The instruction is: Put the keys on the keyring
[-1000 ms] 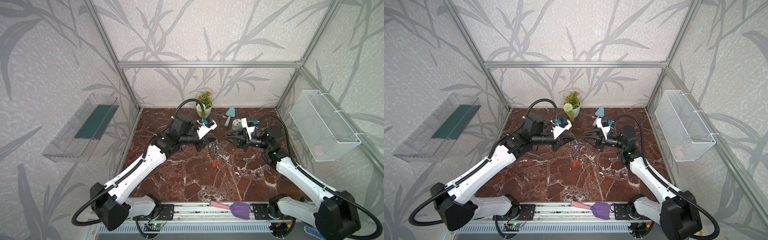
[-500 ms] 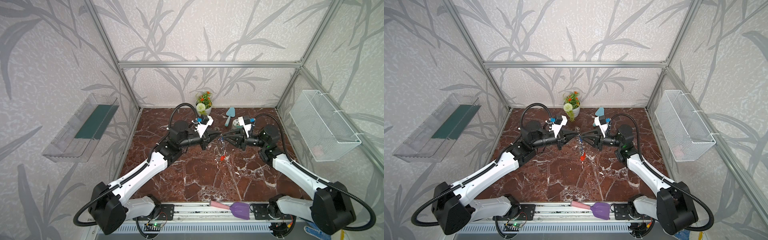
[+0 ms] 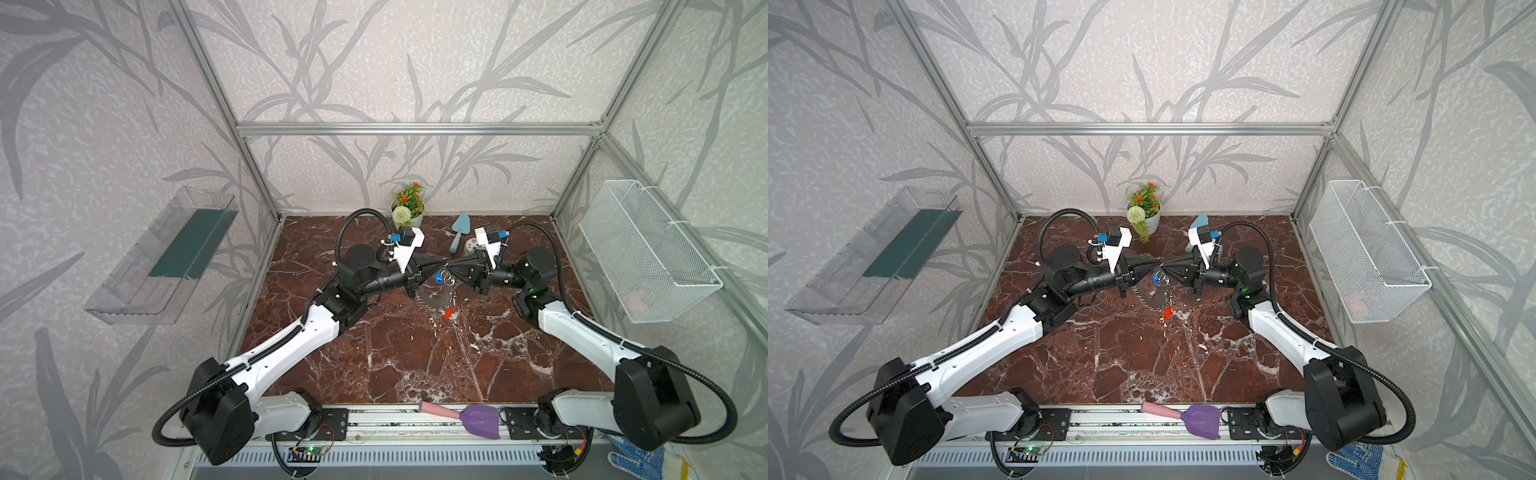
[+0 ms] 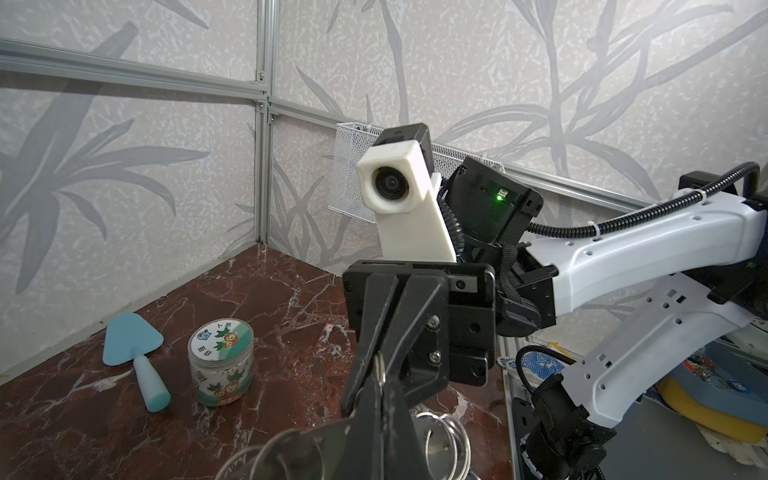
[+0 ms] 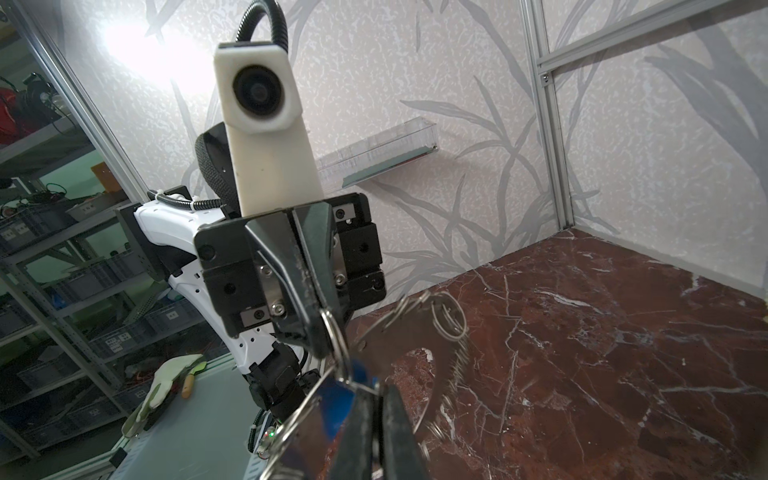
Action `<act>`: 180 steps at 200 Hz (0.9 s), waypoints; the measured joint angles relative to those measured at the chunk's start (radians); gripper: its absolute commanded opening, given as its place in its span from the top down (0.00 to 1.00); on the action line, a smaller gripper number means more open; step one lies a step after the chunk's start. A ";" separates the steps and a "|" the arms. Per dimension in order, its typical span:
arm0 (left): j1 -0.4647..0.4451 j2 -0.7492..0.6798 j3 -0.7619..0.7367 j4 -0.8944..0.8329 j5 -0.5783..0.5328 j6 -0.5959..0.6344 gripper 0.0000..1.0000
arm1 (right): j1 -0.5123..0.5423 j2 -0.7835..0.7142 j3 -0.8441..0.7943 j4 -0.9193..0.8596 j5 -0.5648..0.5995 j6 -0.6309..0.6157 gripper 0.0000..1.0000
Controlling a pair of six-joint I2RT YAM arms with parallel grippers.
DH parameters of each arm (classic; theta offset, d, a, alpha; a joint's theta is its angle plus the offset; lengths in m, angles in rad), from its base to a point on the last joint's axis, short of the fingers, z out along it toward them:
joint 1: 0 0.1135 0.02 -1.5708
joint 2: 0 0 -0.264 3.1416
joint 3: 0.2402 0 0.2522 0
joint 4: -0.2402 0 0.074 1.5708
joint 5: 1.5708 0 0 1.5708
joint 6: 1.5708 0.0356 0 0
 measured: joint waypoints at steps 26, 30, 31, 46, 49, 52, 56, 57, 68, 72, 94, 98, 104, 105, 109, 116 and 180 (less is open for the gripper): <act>0.000 0.007 -0.004 0.023 0.000 -0.015 1.00 | 0.002 0.004 0.000 0.013 -0.003 0.006 0.94; 0.000 0.009 -0.004 0.027 0.000 -0.019 1.00 | 0.003 0.004 0.000 0.013 -0.003 0.006 0.95; 0.000 0.009 -0.004 0.028 0.000 -0.019 1.00 | 0.003 0.004 0.000 0.013 -0.003 0.006 0.94; -0.003 0.017 -0.008 0.045 0.000 -0.025 1.00 | 0.006 0.005 0.002 0.008 -0.003 0.003 0.94; -0.003 0.018 -0.009 0.050 0.000 -0.026 1.00 | 0.007 0.005 0.002 0.007 -0.003 0.002 0.94; -0.003 0.019 -0.010 0.054 -0.001 -0.027 1.00 | 0.008 0.005 0.002 0.005 -0.004 0.002 0.94; -0.003 0.021 -0.011 0.060 -0.001 -0.029 1.00 | 0.009 0.005 0.002 0.003 -0.004 0.002 0.94; -0.003 0.021 -0.012 0.060 -0.001 -0.029 1.00 | 0.010 0.005 0.002 0.003 -0.005 0.001 0.94; -0.004 0.026 -0.019 0.080 -0.005 -0.031 1.00 | 0.011 0.005 0.006 -0.005 -0.010 0.001 0.92; -0.004 0.028 -0.022 0.088 -0.006 -0.031 1.00 | 0.013 0.005 0.007 -0.010 -0.013 0.000 0.92; -0.004 0.049 -0.029 0.131 -0.006 -0.051 1.00 | 0.013 0.005 0.010 -0.028 -0.020 -0.001 0.90; -0.004 0.054 -0.029 0.138 -0.006 -0.056 1.00 | 0.013 0.005 0.011 -0.030 -0.021 -0.001 0.90; -0.004 0.061 -0.029 0.150 -0.005 -0.064 1.00 | 0.013 0.005 0.011 -0.032 -0.021 -0.001 0.89; -0.004 0.063 -0.029 0.152 -0.005 -0.066 1.00 | 0.013 0.005 0.011 -0.033 -0.020 -0.001 0.89; -0.004 0.068 -0.029 0.160 -0.003 -0.072 1.00 | 0.012 0.006 0.011 -0.035 -0.020 -0.001 0.89; -0.004 0.076 -0.029 0.171 -0.003 -0.080 1.00 | 0.011 0.006 0.011 -0.037 -0.019 -0.002 0.89; -0.002 0.083 -0.048 0.193 -0.022 -0.091 1.00 | -0.033 -0.007 0.005 -0.071 -0.018 0.001 0.81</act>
